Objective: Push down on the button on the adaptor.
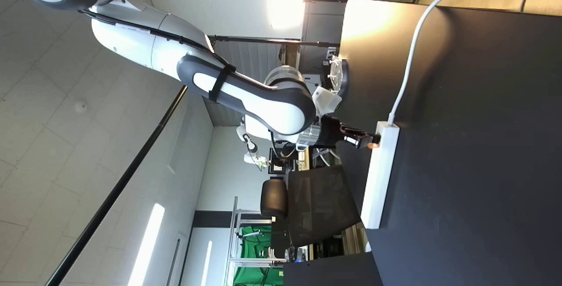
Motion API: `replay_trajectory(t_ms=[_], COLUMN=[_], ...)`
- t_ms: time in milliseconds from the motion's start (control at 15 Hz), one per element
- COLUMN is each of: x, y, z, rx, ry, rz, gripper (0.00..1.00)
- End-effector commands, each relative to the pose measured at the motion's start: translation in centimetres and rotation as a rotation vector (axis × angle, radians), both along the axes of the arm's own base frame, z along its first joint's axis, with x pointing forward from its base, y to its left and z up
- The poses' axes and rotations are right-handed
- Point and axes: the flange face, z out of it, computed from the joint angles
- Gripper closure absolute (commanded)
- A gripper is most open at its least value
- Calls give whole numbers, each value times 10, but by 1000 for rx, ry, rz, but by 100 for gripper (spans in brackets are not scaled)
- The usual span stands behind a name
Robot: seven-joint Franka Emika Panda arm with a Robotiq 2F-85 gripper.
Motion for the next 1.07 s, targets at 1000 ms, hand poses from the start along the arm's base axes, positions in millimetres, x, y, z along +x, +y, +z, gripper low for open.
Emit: replay_trajectory(t_ms=[1000], x=[43], y=[-78], z=[-58], rx=[455], ry=[220], rz=[-67], gripper=[100])
